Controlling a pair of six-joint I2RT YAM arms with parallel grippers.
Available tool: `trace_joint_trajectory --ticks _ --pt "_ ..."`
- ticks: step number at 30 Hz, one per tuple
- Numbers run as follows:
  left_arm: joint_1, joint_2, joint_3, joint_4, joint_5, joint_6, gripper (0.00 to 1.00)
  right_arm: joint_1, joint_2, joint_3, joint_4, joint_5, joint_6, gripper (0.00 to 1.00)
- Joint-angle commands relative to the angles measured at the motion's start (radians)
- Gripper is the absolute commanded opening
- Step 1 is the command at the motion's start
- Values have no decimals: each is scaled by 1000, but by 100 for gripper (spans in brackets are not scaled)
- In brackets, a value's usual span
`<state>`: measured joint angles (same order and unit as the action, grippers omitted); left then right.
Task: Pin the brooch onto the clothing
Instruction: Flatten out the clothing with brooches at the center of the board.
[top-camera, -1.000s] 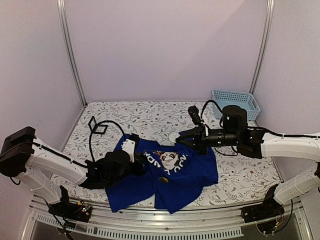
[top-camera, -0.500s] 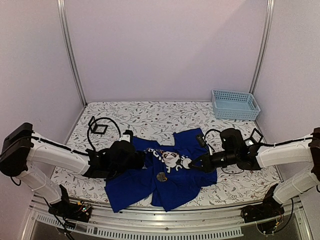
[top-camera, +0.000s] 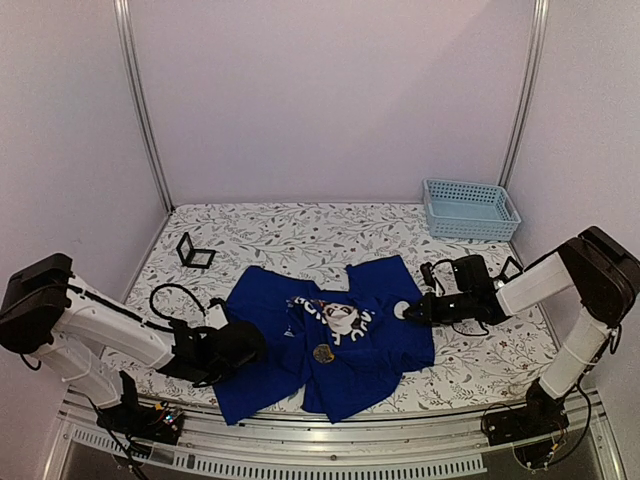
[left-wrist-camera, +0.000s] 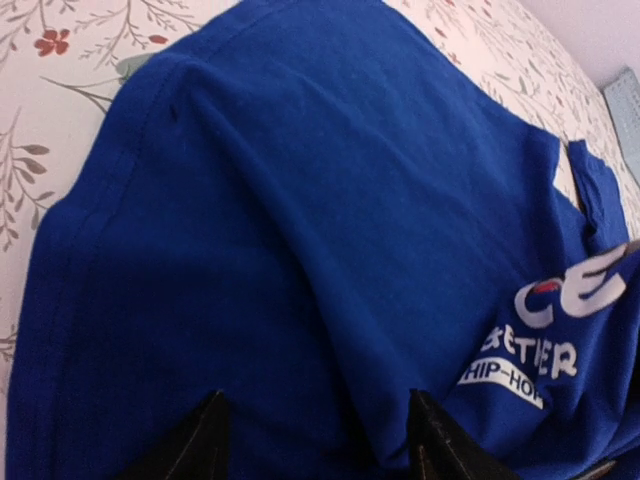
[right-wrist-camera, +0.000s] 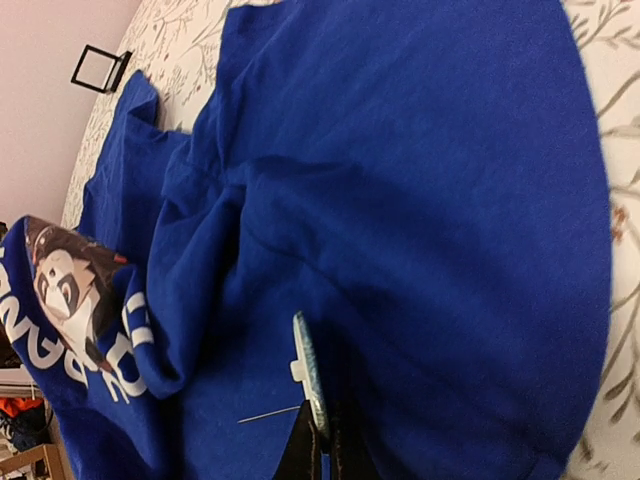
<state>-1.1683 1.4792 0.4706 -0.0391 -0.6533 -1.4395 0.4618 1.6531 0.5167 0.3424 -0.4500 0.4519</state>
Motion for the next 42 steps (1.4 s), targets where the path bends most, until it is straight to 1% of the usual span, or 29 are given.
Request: trace_joint_trajectory --ticks 1,4,6,9,10,11,12,14,16,19,21,22,24,26,27,29,30,32,35,39,42 --pt "108 71 -80 -72 44 -115 59 -121 128 58 -80 30 -81 0" --pt "161 72 -68 -148 -35 -141 59 -150 144 130 -141 69 -128 0" --pt "207 62 -40 -193 -132 -103 59 -174 142 170 -166 92 -155 0" --pt "336 70 -13 -186 -233 44 59 -195 166 229 -175 91 -182 0" --pt "368 77 -9 -135 -255 136 60 -197 186 253 -183 99 -187 0" --pt "393 83 6 -94 -275 191 61 -198 212 281 -196 104 -195 0" --pt "410 90 25 -78 -290 231 61 -197 228 316 -224 111 -208 0" --pt "418 95 65 -32 -317 359 63 -198 251 372 -271 122 -236 0" --pt "409 81 103 -30 -306 442 65 -195 237 397 -289 126 -251 0" --pt "339 19 123 -77 -297 469 66 -178 168 442 -353 137 -279 0" --pt "233 -37 140 -171 -313 406 66 -134 117 467 -418 181 -306 0" --pt "174 -56 150 -240 -313 362 64 -107 74 468 -438 197 -312 0" --pt "53 -70 175 -294 -276 312 59 -64 10 450 -452 179 -308 0" --pt "-64 -52 211 -308 -207 295 52 -43 -58 421 -453 147 -284 0" --pt "-118 -28 232 -302 -167 277 51 -30 -91 407 -456 146 -274 0" --pt "-218 39 286 -247 -88 310 51 -9 -144 383 -461 149 -259 0" --pt "-268 85 319 -240 -54 315 53 1 -166 377 -466 148 -256 0" --pt "-308 170 393 -278 11 325 58 14 -195 371 -475 143 -249 0" --pt "-334 259 497 -394 42 318 62 24 -216 367 -480 128 -246 0" --pt "-324 306 522 -406 151 389 67 32 -238 365 -480 108 -247 0" --pt "-291 356 533 -417 242 422 67 34 -246 357 -480 109 -251 0"
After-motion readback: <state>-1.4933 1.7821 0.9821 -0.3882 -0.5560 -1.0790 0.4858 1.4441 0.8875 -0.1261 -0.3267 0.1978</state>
